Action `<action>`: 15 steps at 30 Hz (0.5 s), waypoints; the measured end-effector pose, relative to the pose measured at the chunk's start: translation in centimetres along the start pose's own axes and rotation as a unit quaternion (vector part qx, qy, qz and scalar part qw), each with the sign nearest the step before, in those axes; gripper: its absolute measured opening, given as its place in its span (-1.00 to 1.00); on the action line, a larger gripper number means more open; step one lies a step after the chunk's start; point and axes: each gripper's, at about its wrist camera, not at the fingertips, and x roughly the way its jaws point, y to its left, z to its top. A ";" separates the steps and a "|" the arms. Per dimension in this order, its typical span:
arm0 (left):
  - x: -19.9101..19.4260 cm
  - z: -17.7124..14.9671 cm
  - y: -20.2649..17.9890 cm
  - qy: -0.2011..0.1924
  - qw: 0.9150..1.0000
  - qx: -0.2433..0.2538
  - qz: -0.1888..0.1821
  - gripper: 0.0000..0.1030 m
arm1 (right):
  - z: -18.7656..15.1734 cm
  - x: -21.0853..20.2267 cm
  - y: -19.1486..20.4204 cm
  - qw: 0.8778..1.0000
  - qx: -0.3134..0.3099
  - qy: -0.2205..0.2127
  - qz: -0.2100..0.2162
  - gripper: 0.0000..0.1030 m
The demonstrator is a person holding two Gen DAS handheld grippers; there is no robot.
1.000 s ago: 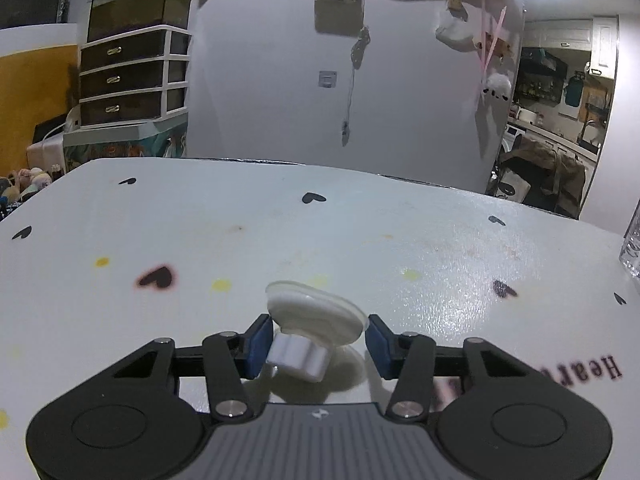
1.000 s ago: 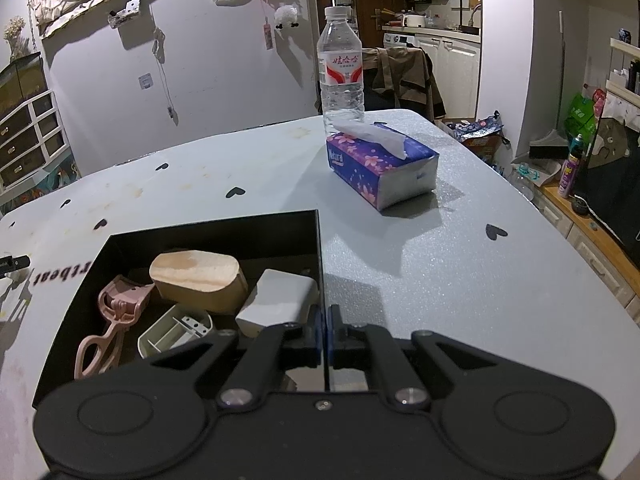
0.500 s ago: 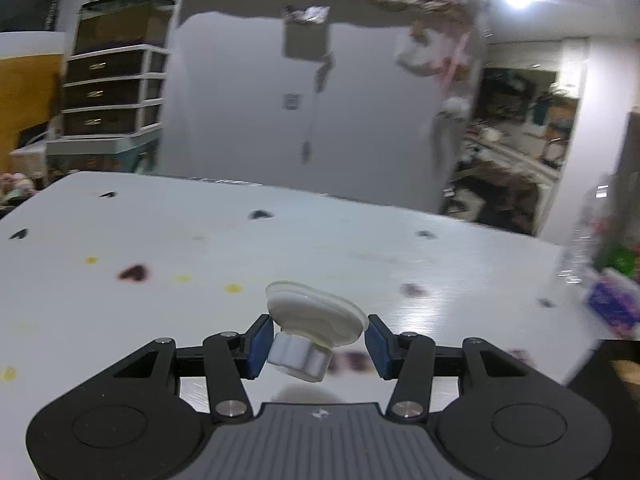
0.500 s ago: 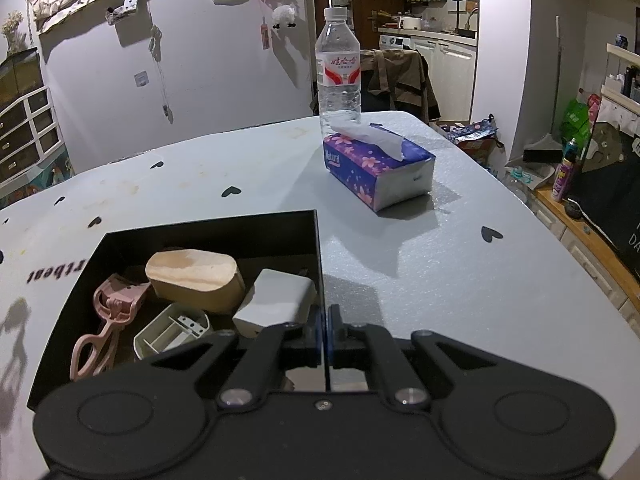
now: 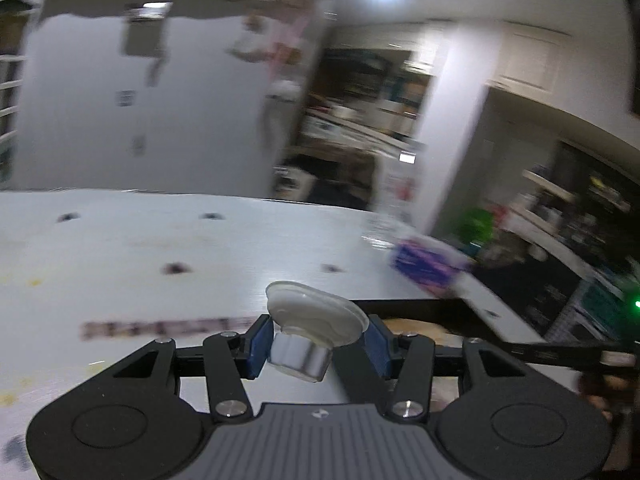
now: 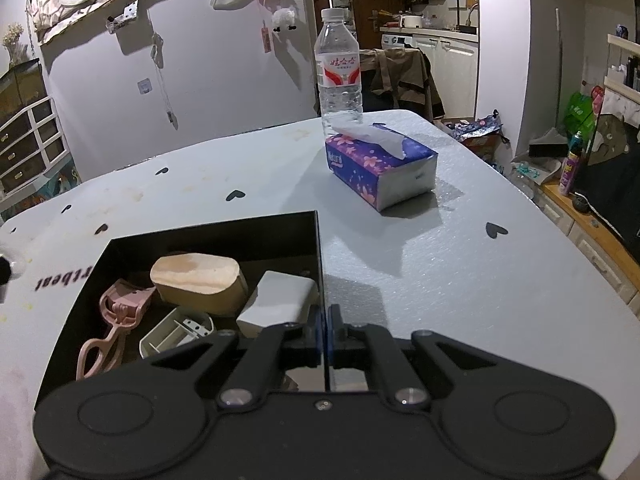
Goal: Organize rigid objects
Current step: 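Carry the white suction cup into the black box and open the left tool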
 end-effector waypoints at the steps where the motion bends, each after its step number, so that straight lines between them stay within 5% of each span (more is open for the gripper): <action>1: 0.5 0.1 -1.0 0.004 1.000 0.012 -0.018 -0.01 | 0.0 0.0 0.0 1.000 0.000 0.000 0.001 -0.93; 7: 4.6 -0.3 -7.2 0.048 0.988 0.099 -0.110 -0.01 | 0.2 0.1 -0.3 1.000 0.006 0.004 0.008 -0.93; 15: 11.0 -0.9 -11.6 0.124 0.956 0.182 -0.195 -0.01 | 0.5 0.2 -0.9 0.999 0.020 0.014 0.022 -0.91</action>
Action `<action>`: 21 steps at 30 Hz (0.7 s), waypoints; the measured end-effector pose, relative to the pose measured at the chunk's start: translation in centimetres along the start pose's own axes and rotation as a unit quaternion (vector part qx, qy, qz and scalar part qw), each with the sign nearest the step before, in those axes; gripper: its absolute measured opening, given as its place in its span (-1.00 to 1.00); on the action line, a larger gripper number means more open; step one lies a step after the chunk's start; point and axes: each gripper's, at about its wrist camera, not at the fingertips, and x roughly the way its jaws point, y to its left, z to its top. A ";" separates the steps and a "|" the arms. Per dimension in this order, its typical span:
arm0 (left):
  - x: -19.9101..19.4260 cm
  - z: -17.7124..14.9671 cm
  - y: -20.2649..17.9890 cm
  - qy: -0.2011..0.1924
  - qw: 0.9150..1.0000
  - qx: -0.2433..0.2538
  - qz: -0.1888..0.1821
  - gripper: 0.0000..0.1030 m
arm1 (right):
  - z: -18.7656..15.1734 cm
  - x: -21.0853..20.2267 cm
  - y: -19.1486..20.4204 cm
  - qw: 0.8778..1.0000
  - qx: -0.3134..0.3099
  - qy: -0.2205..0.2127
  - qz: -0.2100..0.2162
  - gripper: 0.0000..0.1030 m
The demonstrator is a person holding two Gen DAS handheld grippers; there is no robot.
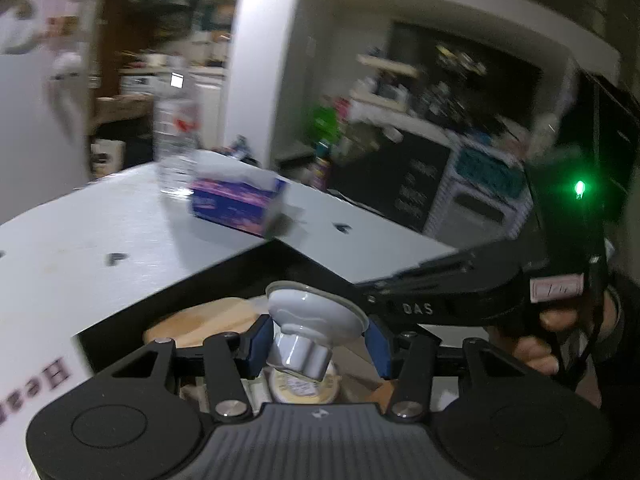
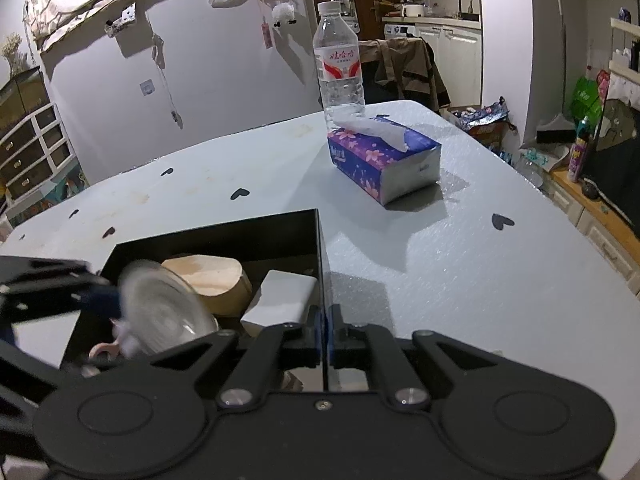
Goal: Organize rigid objects
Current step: 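Carry the white suction cup into the black box and open the left tool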
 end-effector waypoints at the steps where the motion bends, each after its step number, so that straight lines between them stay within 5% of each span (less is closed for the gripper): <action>1: 0.6 0.1 0.0 0.009 1.000 0.009 -0.011 -0.01 | 0.0 0.0 -0.1 1.000 0.003 0.001 0.003 -0.91; 12: 4.6 0.3 -0.9 0.058 0.991 0.085 -0.081 0.02 | 0.1 0.1 -0.1 1.000 0.004 0.004 0.004 -0.91; 14: 4.8 0.0 -0.8 0.055 0.992 0.079 -0.082 0.56 | 0.1 0.1 -0.1 1.000 0.005 0.004 0.005 -0.91; 15: 4.7 -0.2 -0.8 0.047 0.994 0.078 -0.065 0.65 | 0.1 0.1 -0.1 1.000 0.005 0.004 0.005 -0.91; 21: 4.1 -0.1 -0.3 0.051 0.995 0.066 -0.062 0.70 | 0.1 0.1 -0.1 1.000 0.006 0.004 0.004 -0.91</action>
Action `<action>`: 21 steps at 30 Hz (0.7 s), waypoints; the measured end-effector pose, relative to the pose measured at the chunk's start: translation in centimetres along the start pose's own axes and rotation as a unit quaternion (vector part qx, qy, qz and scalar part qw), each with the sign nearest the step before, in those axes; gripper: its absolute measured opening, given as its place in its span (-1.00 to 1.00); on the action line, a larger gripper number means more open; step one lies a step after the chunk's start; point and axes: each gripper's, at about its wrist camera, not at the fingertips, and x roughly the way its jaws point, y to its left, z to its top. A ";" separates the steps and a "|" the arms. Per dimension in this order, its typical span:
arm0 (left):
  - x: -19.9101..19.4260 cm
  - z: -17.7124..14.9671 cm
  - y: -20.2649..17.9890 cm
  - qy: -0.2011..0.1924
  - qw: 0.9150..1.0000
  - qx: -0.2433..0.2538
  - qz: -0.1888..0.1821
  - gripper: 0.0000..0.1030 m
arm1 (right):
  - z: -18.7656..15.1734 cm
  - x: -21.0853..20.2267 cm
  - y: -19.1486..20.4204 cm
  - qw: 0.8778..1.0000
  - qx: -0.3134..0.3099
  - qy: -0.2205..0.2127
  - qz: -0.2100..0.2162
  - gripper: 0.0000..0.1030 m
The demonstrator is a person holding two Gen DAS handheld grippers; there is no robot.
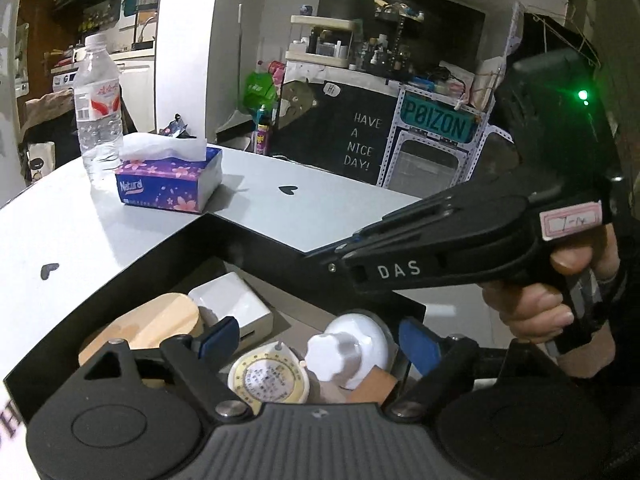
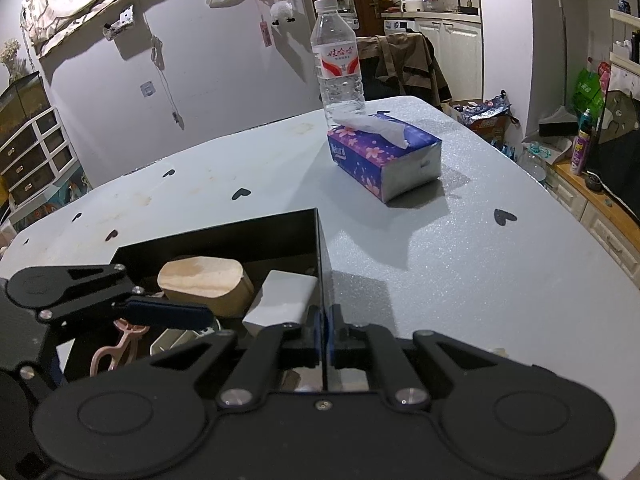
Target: Organize rigid objects
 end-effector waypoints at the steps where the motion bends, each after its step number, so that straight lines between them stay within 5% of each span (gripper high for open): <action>1: -0.2 0.0 -0.1 0.001 1.000 0.000 0.002 0.70 | 0.0 0.0 0.0 1.000 0.000 0.000 0.000 -0.91; 21: -5.1 -0.5 -0.3 -0.019 0.996 -0.082 0.036 0.87 | -0.1 0.0 0.2 1.000 -0.005 0.001 -0.009 -0.92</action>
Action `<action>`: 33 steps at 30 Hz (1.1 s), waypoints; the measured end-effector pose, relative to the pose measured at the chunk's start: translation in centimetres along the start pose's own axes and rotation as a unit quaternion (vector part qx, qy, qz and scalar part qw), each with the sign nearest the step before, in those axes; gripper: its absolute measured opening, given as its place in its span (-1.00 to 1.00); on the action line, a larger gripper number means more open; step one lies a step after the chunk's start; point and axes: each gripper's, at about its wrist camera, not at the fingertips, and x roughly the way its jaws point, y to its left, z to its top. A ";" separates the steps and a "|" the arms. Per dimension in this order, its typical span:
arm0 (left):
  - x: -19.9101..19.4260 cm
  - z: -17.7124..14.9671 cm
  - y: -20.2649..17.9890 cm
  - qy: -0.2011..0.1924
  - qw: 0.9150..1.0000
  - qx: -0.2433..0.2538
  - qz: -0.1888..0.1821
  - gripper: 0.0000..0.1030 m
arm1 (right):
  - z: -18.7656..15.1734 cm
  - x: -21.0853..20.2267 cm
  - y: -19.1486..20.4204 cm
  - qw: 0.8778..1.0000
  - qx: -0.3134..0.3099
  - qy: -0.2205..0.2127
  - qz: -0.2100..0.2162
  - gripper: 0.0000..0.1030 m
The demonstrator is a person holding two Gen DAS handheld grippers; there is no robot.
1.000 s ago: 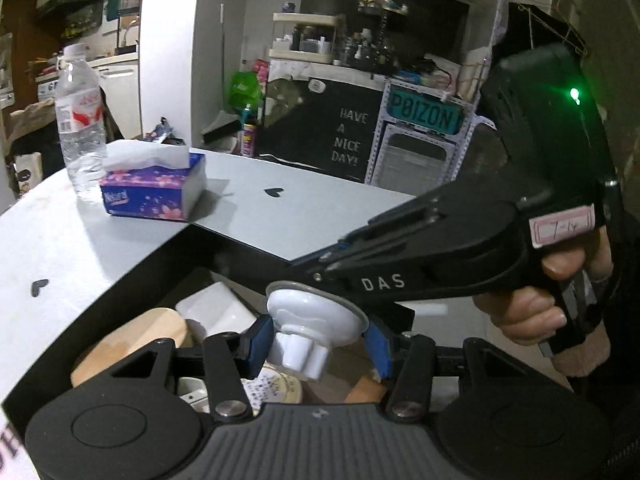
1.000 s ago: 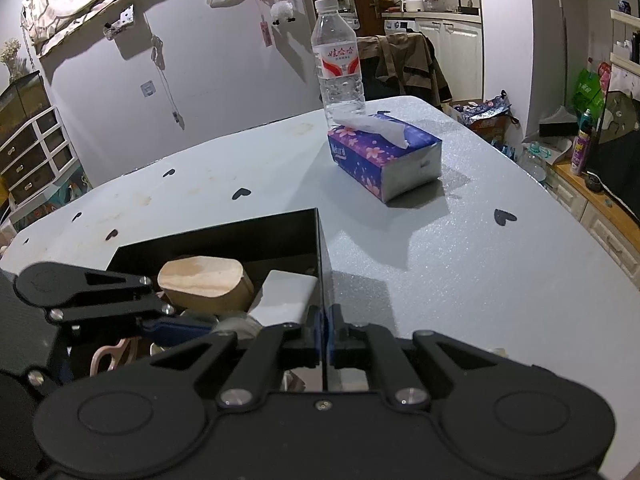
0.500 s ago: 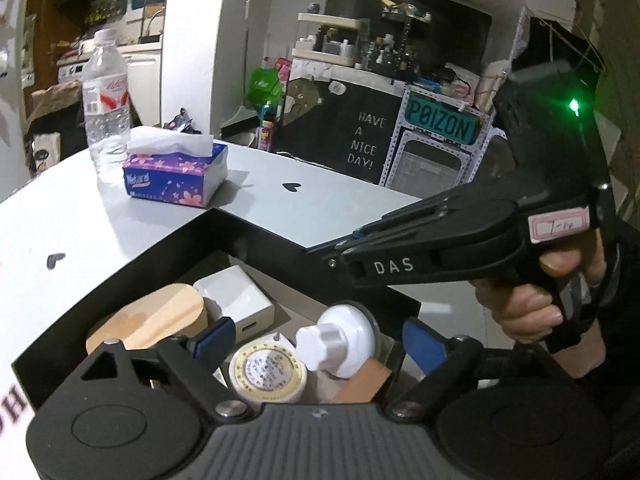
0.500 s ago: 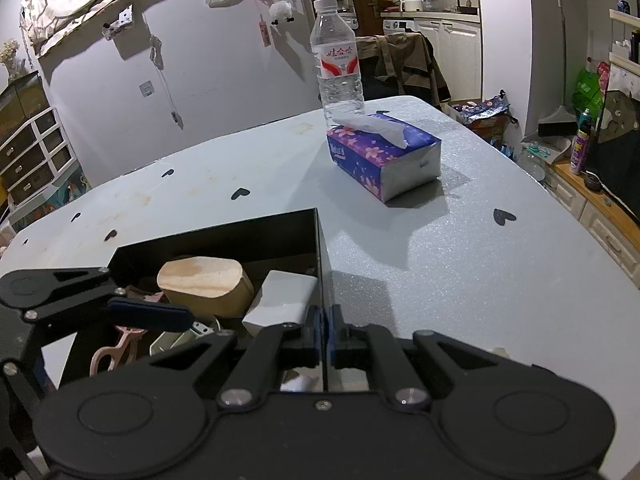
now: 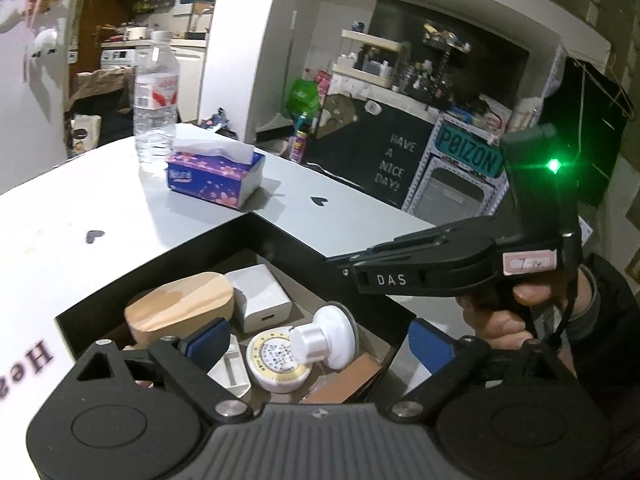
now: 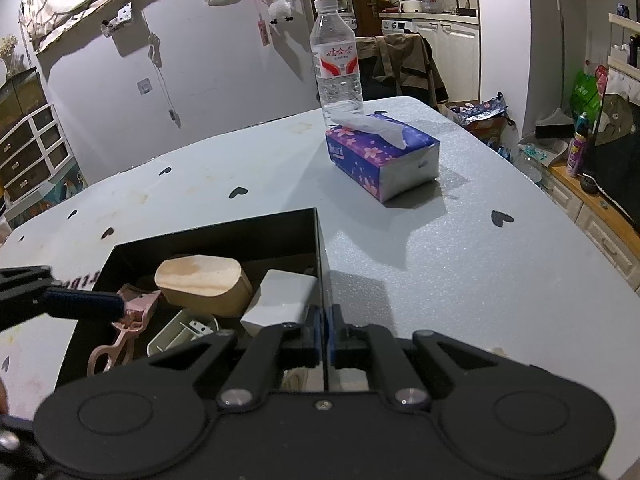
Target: Organize rigid objects
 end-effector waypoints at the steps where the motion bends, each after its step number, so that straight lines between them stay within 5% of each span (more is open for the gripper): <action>1: -0.3 0.0 0.0 -0.003 1.000 -0.005 0.004 0.88 | 0.0 0.0 0.1 1.000 0.000 0.000 0.000 -0.92; 18: -6.0 -1.6 -0.6 -0.047 0.985 -0.101 0.133 1.00 | 0.0 -0.2 0.3 1.000 -0.006 -0.001 -0.009 -0.89; 21: -7.0 -2.0 -0.9 -0.059 0.980 -0.117 0.150 1.00 | 0.1 -1.4 0.4 1.000 -0.013 -0.013 -0.017 -0.64; 33: -10.7 -3.5 -3.9 -0.112 0.961 -0.140 0.211 1.00 | -1.6 -12.1 2.0 0.990 -0.065 -0.120 0.015 -0.12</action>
